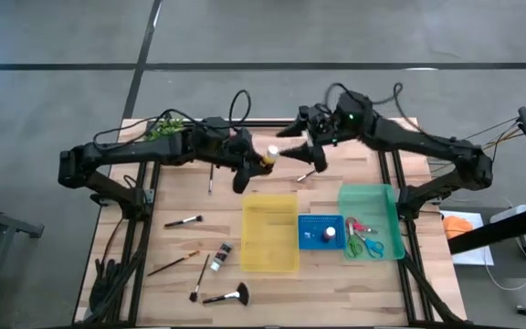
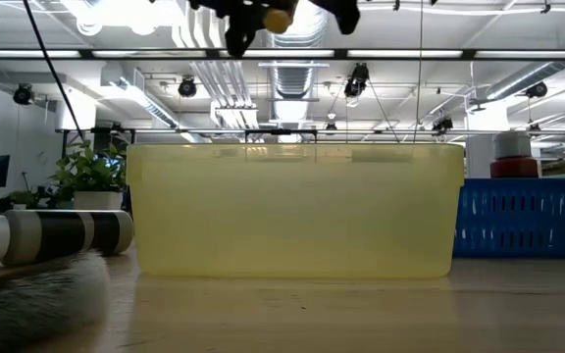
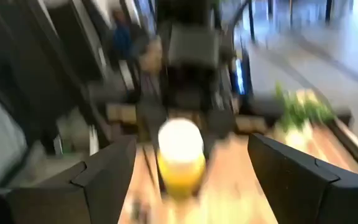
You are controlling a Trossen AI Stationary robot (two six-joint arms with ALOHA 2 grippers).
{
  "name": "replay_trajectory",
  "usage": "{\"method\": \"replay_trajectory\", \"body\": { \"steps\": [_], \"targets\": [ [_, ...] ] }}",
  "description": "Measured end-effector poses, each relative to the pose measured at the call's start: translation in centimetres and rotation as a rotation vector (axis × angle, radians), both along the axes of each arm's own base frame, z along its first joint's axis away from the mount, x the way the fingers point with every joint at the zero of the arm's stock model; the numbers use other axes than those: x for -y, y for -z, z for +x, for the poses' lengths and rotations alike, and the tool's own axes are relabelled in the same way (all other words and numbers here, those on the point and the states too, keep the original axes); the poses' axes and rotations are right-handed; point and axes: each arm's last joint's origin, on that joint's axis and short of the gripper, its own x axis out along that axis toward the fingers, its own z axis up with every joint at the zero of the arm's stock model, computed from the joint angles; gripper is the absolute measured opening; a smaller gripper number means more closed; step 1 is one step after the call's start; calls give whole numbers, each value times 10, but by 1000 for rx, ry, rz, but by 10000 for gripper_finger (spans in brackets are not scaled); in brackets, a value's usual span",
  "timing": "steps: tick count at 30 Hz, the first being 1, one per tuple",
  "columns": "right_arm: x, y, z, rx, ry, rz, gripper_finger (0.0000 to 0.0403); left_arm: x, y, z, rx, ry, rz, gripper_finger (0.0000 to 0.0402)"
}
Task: Pick & Place Paint Supplies
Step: Put the yellow paint bottle into the blue bin
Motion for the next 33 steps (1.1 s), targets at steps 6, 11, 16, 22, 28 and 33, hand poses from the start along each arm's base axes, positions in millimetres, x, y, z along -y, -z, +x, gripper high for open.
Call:
{"method": "replay_trajectory", "body": {
  "steps": [6,11,16,22,28,33],
  "targets": [
    [-11,-25,-19,-242,-74,-101,310,13,7,-6,-98,125,-56,116],
    [-16,-30,-9,-255,-112,-124,310,18,8,-3,-92,147,-83,116],
    [-24,-21,12,-266,-167,-141,311,19,6,-2,-81,142,-94,116],
    [-34,-15,35,-270,-220,-155,311,20,7,-2,-85,141,-105,116],
    [-37,-16,51,-273,-249,-177,311,22,7,-2,-91,145,-109,116],
    [-37,-15,63,-322,-279,-189,295,22,8,-3,-98,145,-111,116]
  ]
}}
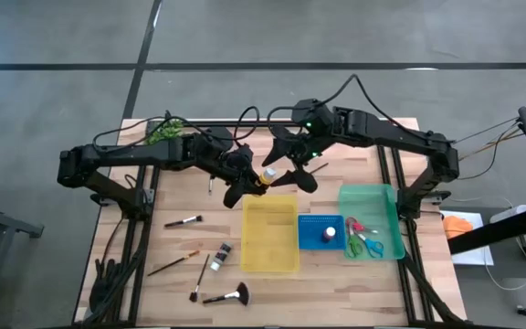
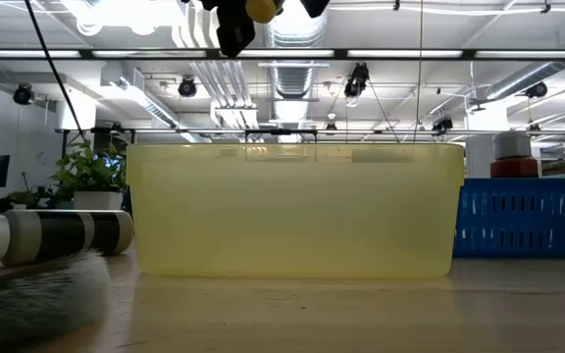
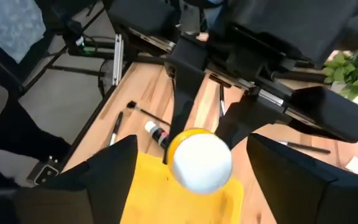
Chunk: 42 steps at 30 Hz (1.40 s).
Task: Pick & Place Paint Supplies
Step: Put the yellow paint bottle into the blue bin
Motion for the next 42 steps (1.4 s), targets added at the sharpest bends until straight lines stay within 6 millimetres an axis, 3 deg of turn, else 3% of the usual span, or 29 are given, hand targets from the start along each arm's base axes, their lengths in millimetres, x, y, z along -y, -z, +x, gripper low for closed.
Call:
{"method": "replay_trajectory", "body": {
  "steps": [5,16,21,27,30,37,42],
  "targets": [
    [0,-1,10,-19,-33,-4,241,0,2,-1,-17,1,-2,116],
    [0,0,11,-59,-68,-34,140,2,1,0,-14,10,-2,116],
    [0,0,11,-56,-70,-38,114,2,2,0,-19,8,-1,116],
    [0,-1,11,-53,-69,-46,114,2,2,0,-14,15,12,121],
    [0,-1,10,-55,-69,-46,114,2,2,0,-14,18,16,152],
    [0,1,9,-78,-65,-40,114,3,3,-1,-14,51,32,274],
    [-1,10,-4,-240,-41,-57,114,2,5,-9,-65,82,55,311]
  ]
}}
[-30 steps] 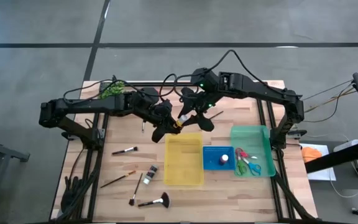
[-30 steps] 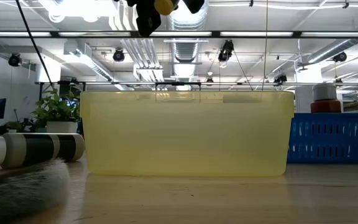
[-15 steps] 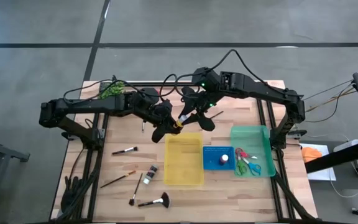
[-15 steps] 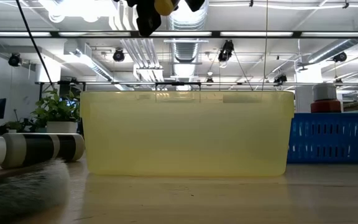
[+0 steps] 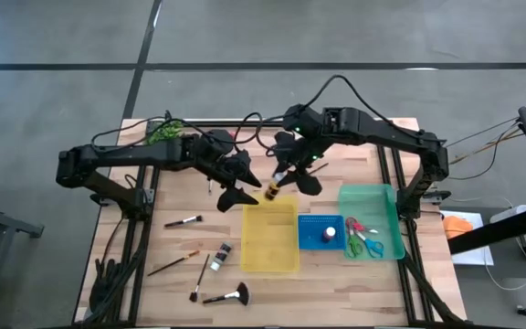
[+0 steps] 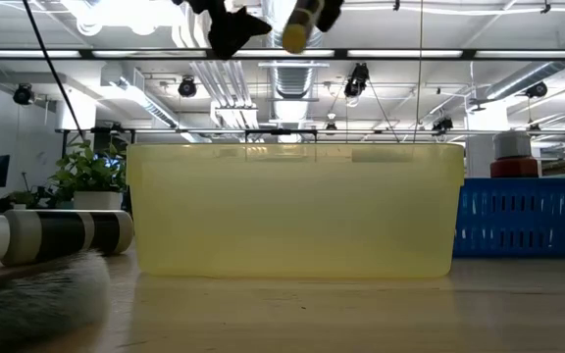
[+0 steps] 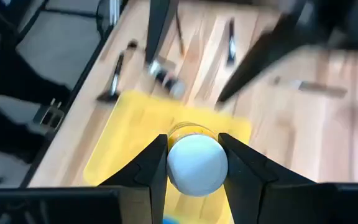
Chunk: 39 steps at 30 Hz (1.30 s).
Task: Pick & Place Paint Supplies
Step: Put the yellow paint bottle into the blue bin
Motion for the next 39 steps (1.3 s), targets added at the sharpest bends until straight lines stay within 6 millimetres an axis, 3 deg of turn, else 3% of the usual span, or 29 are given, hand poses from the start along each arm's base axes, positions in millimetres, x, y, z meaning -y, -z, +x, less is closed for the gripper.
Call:
{"method": "replay_trajectory", "body": {
  "steps": [9,13,25,32,39],
  "targets": [
    [-23,8,-30,-153,31,-17,114,-8,-2,-13,-43,-43,84,314],
    [-37,25,-49,-210,132,-83,114,-10,-4,-15,-43,-78,121,314],
    [-61,85,-106,-311,428,2,114,-10,-4,-16,-45,-92,120,314],
    [-72,117,-121,-371,529,57,114,-10,-4,-16,-50,-104,104,314],
    [-81,135,-126,-368,614,26,114,-11,-4,-16,-50,-109,97,314]
  ]
}}
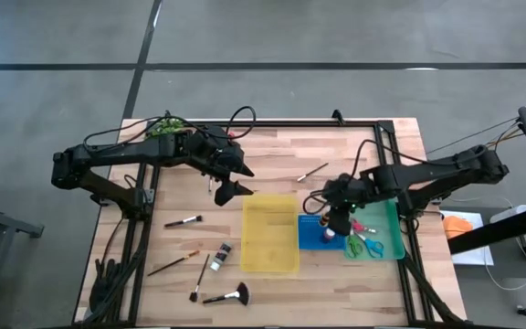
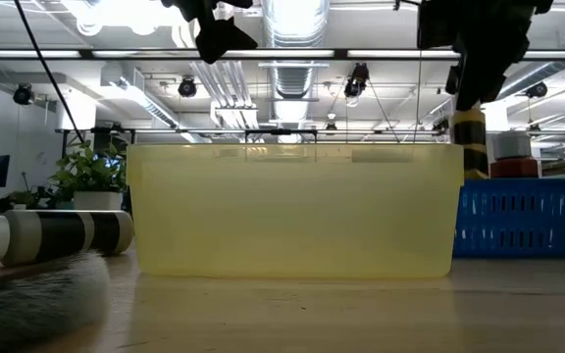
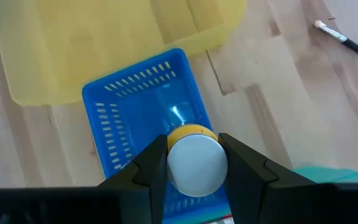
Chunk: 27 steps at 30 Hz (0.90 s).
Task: Pick & Place Paint Supplies
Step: Put the yellow paint bottle into the blue bin
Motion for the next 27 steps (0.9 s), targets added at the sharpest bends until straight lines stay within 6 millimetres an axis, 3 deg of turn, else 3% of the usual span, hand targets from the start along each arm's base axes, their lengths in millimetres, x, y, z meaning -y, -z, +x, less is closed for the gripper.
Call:
{"method": "replay_trajectory", "body": {
  "steps": [10,27],
  "targets": [
    [-13,10,-5,-20,19,3,114,0,0,0,1,-1,0,314],
    [-14,37,-10,-37,37,-19,114,0,0,0,1,-2,0,314]
  ]
}}
